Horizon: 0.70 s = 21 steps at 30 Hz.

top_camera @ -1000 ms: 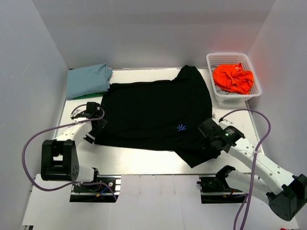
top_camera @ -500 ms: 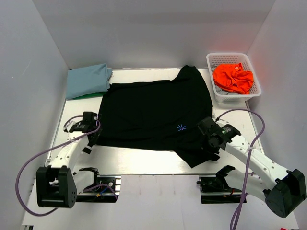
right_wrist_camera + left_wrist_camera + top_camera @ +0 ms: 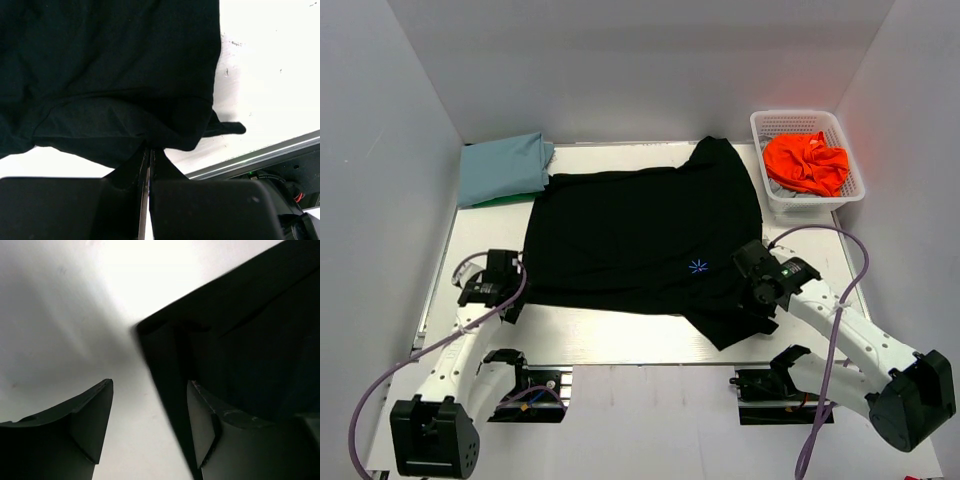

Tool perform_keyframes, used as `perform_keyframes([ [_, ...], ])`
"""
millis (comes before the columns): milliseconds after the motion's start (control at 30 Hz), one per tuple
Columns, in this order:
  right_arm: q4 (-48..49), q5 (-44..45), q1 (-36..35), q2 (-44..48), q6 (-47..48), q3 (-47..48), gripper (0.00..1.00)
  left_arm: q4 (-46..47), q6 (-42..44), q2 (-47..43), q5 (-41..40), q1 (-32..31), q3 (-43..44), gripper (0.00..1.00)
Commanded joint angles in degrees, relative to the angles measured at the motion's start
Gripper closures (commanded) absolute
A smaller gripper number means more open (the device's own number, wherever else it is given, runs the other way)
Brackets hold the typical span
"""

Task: Fold and stack the t-shirts
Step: Flatten out the tshirt

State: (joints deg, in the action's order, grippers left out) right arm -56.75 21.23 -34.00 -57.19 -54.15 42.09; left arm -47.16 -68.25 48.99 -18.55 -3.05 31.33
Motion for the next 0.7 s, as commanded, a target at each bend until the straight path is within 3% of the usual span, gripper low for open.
perform_keyframes([
  [0,1.82,0.04,0.60,-0.90,1.33,-0.69,1.00,1.27,-0.13,0.22,3.69,-0.29,-4.43,0.30],
  [167,2.87,-0.14,1.04,-0.82,2.03,-0.86,1.00,6.72,0.74,7.07,2.47,-0.29,-5.23,0.44],
  [267,2.96,-0.23,1.48,-1.08,2.38,-0.86,1.00,7.34,0.75,10.24,0.80,-0.29,-4.00,0.44],
  [433,3.14,-0.84,2.27,-1.61,2.64,-1.21,1.00,6.82,0.75,8.15,-1.41,-0.29,-2.77,0.42],
  [667,4.28,-1.89,3.06,-2.31,3.26,-1.30,1.00,11.55,1.80,8.22,-2.03,0.32,-4.70,0.35],
])
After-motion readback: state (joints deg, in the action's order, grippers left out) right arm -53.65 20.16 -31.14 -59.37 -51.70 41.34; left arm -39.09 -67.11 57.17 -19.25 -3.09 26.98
